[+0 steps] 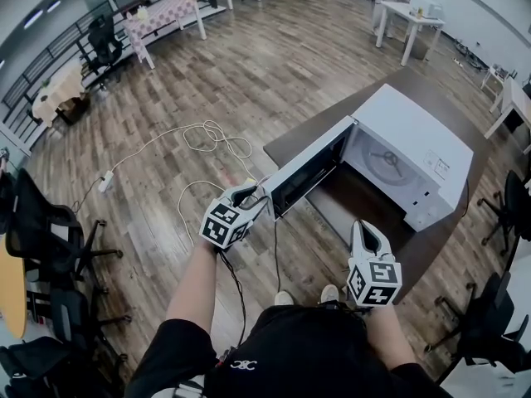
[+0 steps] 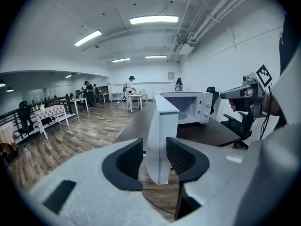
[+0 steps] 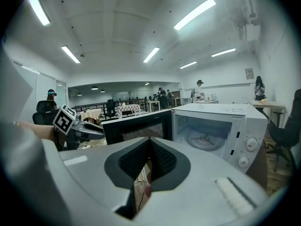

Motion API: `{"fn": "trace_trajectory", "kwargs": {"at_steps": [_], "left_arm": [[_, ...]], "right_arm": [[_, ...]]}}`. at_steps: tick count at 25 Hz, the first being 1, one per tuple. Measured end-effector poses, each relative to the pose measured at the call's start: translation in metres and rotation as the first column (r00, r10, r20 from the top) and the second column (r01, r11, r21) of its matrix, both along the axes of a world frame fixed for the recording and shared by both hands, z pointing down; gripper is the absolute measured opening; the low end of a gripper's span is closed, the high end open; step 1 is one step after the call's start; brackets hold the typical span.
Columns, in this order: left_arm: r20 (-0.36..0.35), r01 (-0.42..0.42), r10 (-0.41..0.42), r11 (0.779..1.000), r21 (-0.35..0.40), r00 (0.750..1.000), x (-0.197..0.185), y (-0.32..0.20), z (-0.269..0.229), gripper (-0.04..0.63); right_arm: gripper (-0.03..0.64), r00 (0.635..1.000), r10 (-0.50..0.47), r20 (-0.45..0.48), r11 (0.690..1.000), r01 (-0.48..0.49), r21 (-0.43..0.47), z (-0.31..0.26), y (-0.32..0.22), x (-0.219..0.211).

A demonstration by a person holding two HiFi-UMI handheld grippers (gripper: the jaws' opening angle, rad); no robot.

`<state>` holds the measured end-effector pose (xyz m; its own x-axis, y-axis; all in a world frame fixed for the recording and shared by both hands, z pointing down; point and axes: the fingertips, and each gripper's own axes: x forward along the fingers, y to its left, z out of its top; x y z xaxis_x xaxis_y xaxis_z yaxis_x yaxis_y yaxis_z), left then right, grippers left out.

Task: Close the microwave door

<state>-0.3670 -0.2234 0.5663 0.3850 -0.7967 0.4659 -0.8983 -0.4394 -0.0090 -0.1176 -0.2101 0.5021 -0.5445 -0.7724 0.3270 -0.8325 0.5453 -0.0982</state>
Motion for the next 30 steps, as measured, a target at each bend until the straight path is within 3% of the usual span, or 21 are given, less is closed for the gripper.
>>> {"fn": "trace_trajectory", "kwargs": {"at_steps": [11, 17, 22, 30], "left_arm": [[-0.062, -0.095, 0.094, 0.995, -0.024, 0.994, 0.016, 0.006, 0.000, 0.141], [-0.083, -0.208, 0.205, 0.978, -0.032, 0.975, 0.045, 0.016, 0.000, 0.146], [-0.081, -0.321, 0.317, 0.947, -0.034, 0.945, 0.081, 0.024, 0.000, 0.153], [-0.096, -0.498, 0.492, 0.865, -0.053, 0.865, 0.140, 0.029, 0.001, 0.192]], "right_arm": [[0.008, 1.000, 0.006, -0.014, 1.000, -0.006, -0.020, 0.007, -0.001, -0.002], [0.008, 1.000, 0.004, -0.031, 1.000, -0.005, -0.021, 0.009, -0.004, -0.007], [0.008, 0.999, 0.024, -0.034, 0.999, -0.025, -0.029, 0.012, -0.009, -0.001], [0.008, 0.997, 0.074, -0.035, 0.997, -0.075, -0.036, 0.013, -0.016, 0.016]]}}
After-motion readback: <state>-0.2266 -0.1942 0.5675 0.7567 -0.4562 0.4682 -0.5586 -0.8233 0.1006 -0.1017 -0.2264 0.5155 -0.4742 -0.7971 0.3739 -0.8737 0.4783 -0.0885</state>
